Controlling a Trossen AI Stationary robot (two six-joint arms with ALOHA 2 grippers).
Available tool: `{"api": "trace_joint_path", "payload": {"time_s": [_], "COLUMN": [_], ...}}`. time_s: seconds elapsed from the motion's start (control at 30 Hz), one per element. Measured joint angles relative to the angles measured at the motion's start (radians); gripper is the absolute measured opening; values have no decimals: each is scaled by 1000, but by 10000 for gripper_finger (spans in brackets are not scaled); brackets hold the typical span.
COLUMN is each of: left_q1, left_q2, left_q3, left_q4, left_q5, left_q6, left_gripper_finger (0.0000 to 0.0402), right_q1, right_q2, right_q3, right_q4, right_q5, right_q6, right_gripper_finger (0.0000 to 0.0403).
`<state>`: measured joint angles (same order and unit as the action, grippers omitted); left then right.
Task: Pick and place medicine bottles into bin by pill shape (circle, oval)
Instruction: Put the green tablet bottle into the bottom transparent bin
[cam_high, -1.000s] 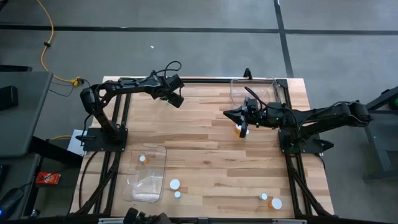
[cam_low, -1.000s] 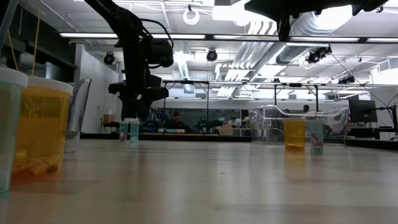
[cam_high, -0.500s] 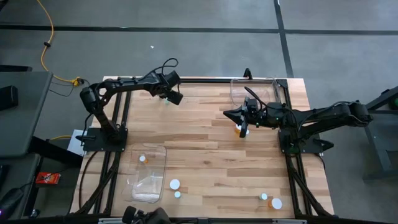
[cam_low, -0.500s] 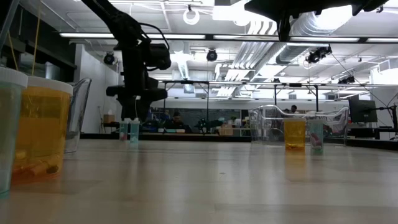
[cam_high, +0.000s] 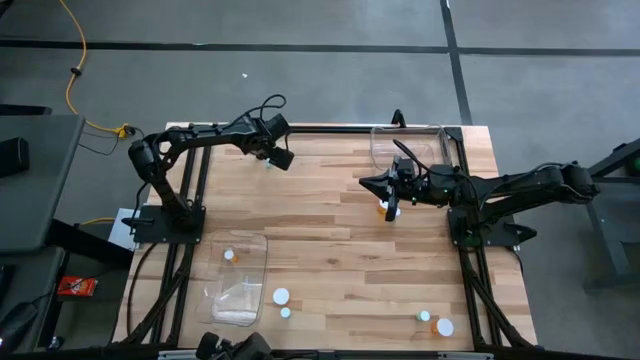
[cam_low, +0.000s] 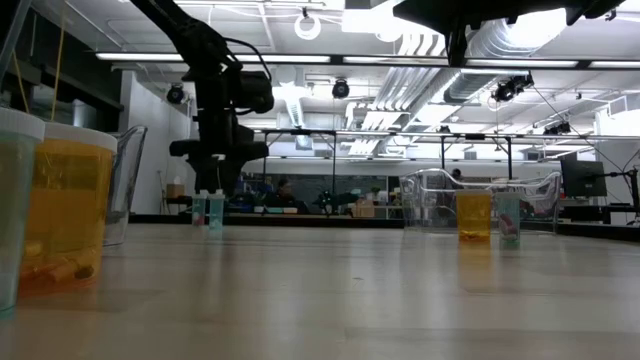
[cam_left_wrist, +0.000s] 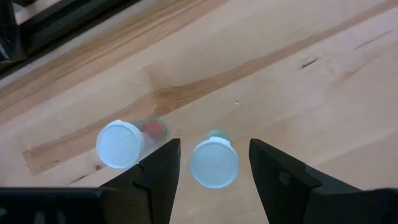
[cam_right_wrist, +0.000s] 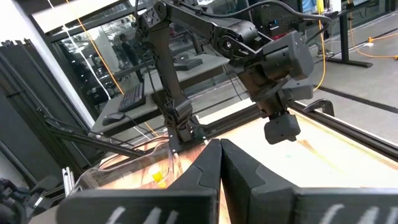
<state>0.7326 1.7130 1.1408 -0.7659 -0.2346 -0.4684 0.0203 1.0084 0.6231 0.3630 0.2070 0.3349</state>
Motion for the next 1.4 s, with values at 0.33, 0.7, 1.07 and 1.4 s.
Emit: {"api": "trace_joint_path", "payload": {"time_s": [0.33, 0.7, 1.07, 1.4], "left_q1": [0, -8, -6, -6], "left_q2": [0, 68, 63, 53], "left_q3": [0, -1, -1, -1], "left_q4": [-1, 0, 28, 30], "left_q5": [17, 14, -20, -39], "left_q6": [0, -9, -10, 26], "left_gripper_finger": [181, 181, 177, 100], "right_q1": [0, 0, 0, 0], "right_q2": [0, 0, 0, 0], "right_q3": [0, 0, 0, 0], "right_q4": [0, 0, 0, 0], "right_q5": [0, 0, 0, 0], "right_q6": [5, 5, 5, 5], "right_gripper_finger": [0, 0, 0, 0]}}
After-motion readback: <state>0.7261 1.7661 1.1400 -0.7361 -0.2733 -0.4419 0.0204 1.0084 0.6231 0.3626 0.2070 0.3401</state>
